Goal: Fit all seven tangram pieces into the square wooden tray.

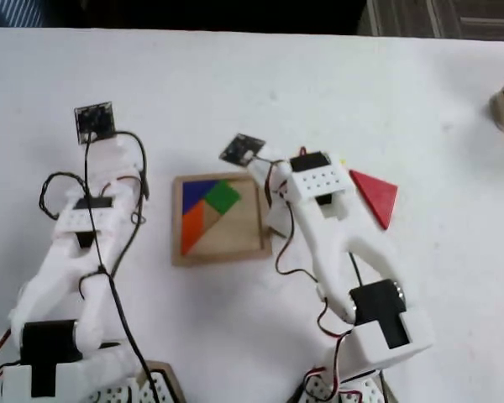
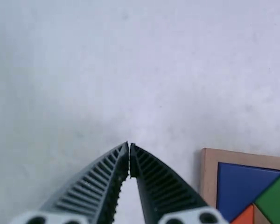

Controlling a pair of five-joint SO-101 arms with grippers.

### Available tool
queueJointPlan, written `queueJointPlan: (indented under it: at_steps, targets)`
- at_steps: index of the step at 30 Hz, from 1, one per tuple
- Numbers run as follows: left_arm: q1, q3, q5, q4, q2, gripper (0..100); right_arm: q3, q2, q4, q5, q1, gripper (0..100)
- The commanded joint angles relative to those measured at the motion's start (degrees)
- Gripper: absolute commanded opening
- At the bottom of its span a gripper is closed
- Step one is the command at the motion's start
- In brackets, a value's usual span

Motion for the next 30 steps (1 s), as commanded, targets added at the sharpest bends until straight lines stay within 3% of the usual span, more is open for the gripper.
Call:
queueJointPlan:
  at_steps: [1, 5, 16, 24, 30]
  targets:
    - [-0.66, -0.35, -0.44, -1.14, -0.31, 2, -8.26, -2.42, 1.19, -0.09, -3.47, 3.3]
    - [-0.75, -0.35, -0.44, -1.14, -0.31, 2, -15.03, 2.07, 2.07, 4.75, -5.58, 3.1]
    - [-0.75, -0.35, -0.44, -1.32, -0.31, 3, -33.49, 17.54, 5.32, 5.63, -6.81, 3.4]
    - [-1.8, -0.44, -0.44, -1.58, -0.31, 3, -42.29, 28.44, 5.49, 16.44, -7.52, 3.5]
    - [-1.63, -0.62, -0.44, -1.67, -0.22, 3, -46.95, 32.31, 12.97, 21.01, -7.78, 8.0]
